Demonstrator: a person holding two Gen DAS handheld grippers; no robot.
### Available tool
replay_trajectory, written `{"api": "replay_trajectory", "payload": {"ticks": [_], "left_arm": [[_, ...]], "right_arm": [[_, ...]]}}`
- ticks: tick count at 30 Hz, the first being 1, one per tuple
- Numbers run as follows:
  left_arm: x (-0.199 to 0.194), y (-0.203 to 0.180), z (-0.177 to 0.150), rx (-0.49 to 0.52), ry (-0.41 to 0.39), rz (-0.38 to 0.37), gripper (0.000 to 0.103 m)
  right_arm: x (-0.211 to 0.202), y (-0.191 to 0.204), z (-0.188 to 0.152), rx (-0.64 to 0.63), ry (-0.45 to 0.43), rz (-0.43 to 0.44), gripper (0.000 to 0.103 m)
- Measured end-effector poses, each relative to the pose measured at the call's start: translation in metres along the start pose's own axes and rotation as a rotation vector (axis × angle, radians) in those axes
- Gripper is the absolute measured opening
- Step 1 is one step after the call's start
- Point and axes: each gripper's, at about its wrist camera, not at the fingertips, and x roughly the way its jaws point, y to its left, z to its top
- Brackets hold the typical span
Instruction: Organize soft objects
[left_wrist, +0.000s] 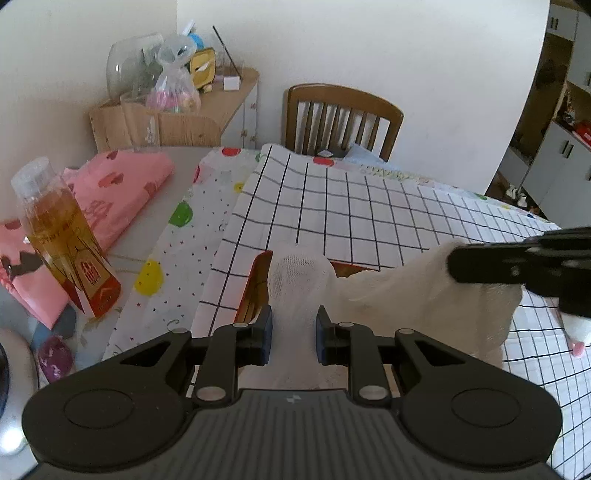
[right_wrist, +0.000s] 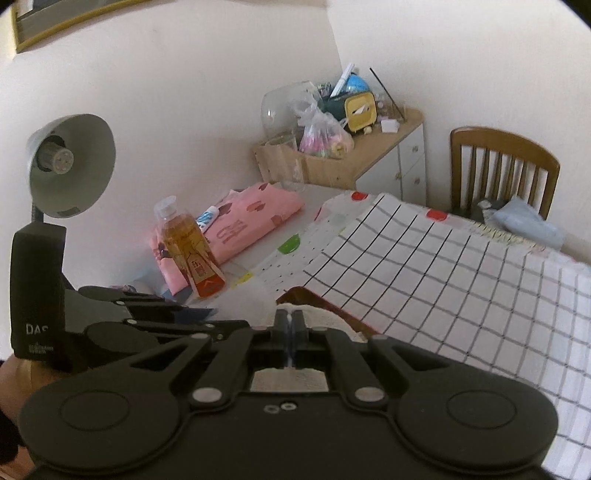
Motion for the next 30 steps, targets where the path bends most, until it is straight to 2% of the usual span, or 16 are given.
{"api": "replay_trajectory", "payload": {"ticks": [10,17,24,30], "left_arm": [[0.029,-0.003,-0.006,-0.002,0.041,0.004,0.022],[0.042,-0.001,-0.01,-0.008,0.075,0.008,0.022],[0.053,0.0,-0.017,-0.015,0.11,0.005,0.022],[0.055,-0.001,-0.021,-0.025,0.119,0.003,0.022]], "right_arm": [[0.04,-0.01,-0.02,0.08,0.043,0.026,0.001],[0.061,-0.02,-0.041,0.129,0.105,0.04,0.001],[0.073,-0.018,-0.057,0.118,0.162,0.042,0.002],[0.078,-0.005,-0.066,0.046,0.199,0.024,0.004]]}}
